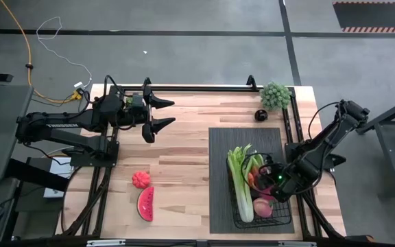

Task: Build produce basket
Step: Put the dragon fruit into the black wire basket, then put the squash into the black wire basket

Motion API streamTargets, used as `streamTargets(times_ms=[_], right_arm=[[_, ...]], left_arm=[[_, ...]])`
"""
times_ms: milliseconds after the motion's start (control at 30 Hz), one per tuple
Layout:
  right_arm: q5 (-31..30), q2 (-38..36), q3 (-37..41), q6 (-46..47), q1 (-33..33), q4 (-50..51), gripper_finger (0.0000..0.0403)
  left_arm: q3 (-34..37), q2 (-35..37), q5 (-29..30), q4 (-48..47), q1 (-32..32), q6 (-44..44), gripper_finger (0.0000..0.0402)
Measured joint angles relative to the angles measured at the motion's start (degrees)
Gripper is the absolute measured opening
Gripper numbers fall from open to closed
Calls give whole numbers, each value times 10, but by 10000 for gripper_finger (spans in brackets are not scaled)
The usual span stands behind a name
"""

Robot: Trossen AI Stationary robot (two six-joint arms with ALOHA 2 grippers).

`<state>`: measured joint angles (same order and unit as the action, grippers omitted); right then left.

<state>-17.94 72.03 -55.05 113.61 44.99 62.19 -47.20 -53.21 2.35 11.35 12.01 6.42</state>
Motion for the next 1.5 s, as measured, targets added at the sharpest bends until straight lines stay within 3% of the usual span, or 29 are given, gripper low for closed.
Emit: streamTargets(times_ms=[167,433,500,633,1000,1300,1500], right_arm=[[-19,0,0,34,0,1,193],[36,-14,0,-7,-1,7,362],[51,-30,0,-17,-4,10,388],[26,-80,0,-24,-4,15,384],[-186,-217,0,-97,-17,-3,378],[-155,-315,0,-426,-124,-108,378],[-22,-378,67,-582,-230,-228,378]], left_arm=[[0,0,0,0,0,0,291],[0,0,0,0,0,0,291],[0,0,0,0,0,0,291],[0,0,0,0,0,0,291],[0,0,14,0,0,4,291],[0,0,29,0,0,48,291],[0,0,11,0,0,98,291]])
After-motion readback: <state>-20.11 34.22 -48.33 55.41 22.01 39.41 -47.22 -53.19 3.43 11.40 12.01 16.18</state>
